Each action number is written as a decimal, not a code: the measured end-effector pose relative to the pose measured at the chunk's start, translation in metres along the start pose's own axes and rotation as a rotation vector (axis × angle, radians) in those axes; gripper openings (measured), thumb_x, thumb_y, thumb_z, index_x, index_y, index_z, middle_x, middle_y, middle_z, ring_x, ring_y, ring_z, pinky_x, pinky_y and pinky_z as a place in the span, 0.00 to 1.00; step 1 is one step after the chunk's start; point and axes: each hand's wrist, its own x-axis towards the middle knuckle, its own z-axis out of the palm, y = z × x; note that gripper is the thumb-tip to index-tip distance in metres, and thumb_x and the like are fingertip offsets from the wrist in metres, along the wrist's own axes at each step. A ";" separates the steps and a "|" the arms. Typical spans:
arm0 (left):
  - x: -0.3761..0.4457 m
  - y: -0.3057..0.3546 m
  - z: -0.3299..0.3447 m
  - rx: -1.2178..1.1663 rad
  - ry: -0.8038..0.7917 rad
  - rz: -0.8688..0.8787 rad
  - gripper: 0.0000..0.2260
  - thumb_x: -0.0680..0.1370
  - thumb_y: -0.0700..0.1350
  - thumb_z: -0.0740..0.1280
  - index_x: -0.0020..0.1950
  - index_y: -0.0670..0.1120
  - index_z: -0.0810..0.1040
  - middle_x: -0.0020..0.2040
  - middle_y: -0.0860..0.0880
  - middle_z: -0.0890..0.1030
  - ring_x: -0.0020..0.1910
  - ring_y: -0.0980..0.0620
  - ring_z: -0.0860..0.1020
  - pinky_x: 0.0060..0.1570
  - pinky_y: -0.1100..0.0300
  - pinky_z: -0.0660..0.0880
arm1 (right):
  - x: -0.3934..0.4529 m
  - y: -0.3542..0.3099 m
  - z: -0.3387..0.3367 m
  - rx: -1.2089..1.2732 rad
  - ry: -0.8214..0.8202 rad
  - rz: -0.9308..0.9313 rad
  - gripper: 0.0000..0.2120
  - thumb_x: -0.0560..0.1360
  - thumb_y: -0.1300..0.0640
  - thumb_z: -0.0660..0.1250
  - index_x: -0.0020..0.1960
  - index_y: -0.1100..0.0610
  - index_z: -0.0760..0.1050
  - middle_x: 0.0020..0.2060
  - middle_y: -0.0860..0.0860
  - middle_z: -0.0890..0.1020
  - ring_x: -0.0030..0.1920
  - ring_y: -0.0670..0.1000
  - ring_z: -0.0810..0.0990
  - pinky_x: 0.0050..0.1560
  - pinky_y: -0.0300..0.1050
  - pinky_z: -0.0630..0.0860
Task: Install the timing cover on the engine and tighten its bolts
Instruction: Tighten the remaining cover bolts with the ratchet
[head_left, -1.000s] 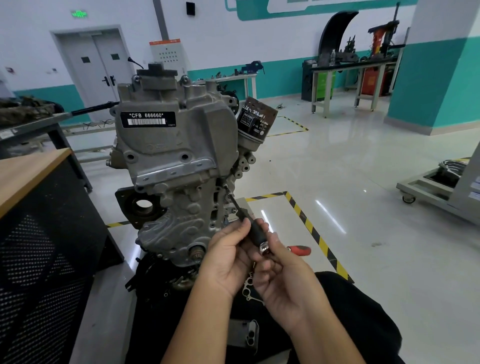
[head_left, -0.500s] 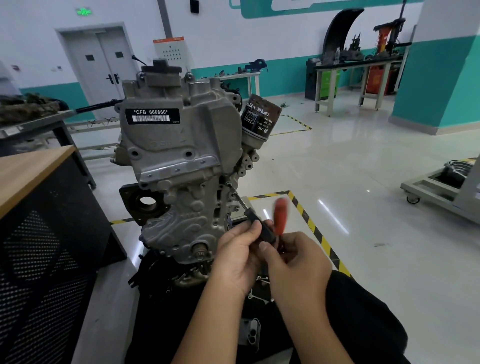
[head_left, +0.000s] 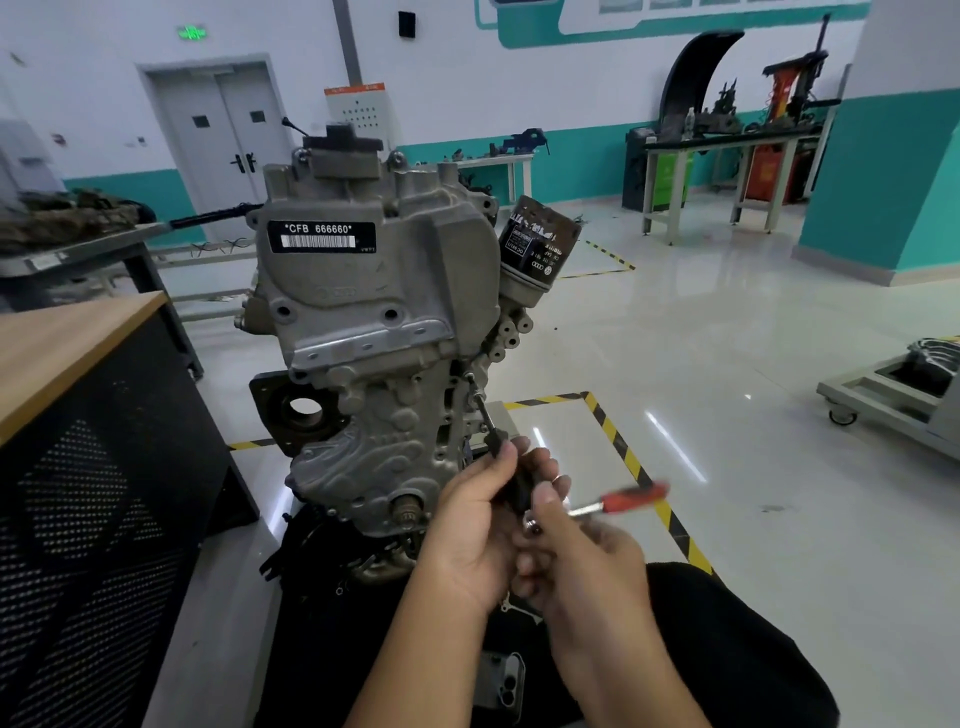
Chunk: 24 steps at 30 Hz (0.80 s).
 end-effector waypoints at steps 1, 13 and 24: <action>0.000 0.001 -0.002 -0.014 0.010 0.001 0.09 0.71 0.43 0.74 0.49 0.41 0.84 0.47 0.40 0.85 0.45 0.42 0.85 0.42 0.50 0.83 | -0.001 -0.001 0.001 0.242 -0.050 0.203 0.11 0.72 0.54 0.77 0.47 0.62 0.84 0.32 0.56 0.81 0.25 0.46 0.76 0.23 0.38 0.73; 0.001 -0.005 -0.004 0.171 0.033 0.044 0.10 0.79 0.41 0.69 0.57 0.36 0.81 0.50 0.34 0.83 0.29 0.46 0.80 0.23 0.58 0.77 | -0.002 -0.010 0.000 0.480 -0.018 0.253 0.09 0.73 0.53 0.73 0.42 0.59 0.81 0.29 0.56 0.78 0.21 0.46 0.73 0.21 0.36 0.70; -0.002 -0.007 0.000 0.121 0.010 0.074 0.04 0.79 0.39 0.68 0.52 0.41 0.81 0.49 0.39 0.84 0.40 0.43 0.83 0.30 0.56 0.79 | 0.001 -0.008 -0.004 0.370 -0.035 0.191 0.07 0.73 0.56 0.74 0.48 0.58 0.85 0.33 0.56 0.78 0.23 0.45 0.73 0.21 0.36 0.70</action>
